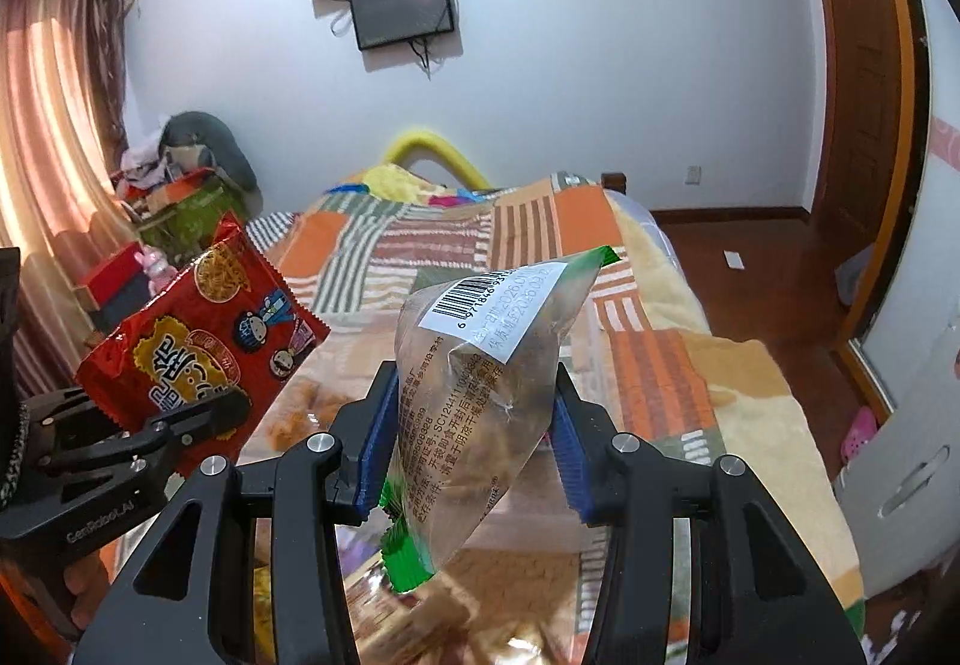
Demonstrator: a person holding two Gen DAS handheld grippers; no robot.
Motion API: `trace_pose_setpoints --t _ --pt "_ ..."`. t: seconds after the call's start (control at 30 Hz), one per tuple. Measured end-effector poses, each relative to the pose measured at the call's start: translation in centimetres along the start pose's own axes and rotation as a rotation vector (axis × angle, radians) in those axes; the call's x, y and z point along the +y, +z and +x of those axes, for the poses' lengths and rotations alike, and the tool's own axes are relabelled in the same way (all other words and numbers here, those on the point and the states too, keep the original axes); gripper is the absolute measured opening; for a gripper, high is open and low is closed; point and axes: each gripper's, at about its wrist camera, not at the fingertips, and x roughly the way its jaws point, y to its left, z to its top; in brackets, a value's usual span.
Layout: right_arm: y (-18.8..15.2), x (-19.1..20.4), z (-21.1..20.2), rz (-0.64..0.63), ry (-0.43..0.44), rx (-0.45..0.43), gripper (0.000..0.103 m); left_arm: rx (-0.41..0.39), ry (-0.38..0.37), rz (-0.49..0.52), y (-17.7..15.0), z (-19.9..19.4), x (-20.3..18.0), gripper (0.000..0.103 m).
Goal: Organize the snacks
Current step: 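Lift both bags over the clear box and open both tools to drop them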
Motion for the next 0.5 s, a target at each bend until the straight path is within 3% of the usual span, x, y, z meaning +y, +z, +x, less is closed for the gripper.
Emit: trace_pose_setpoints --t 0.23,0.5 --pt "-0.2 -0.4 1.7 -0.022 -0.008 0.073 0.044 0.094 -0.040 -0.007 0.1 3.4 0.6 0.022" --pt "-0.5 0.2 2.8 -0.053 0.000 0.122 0.044 0.092 -0.052 0.020 0.1 3.8 0.2 0.022"
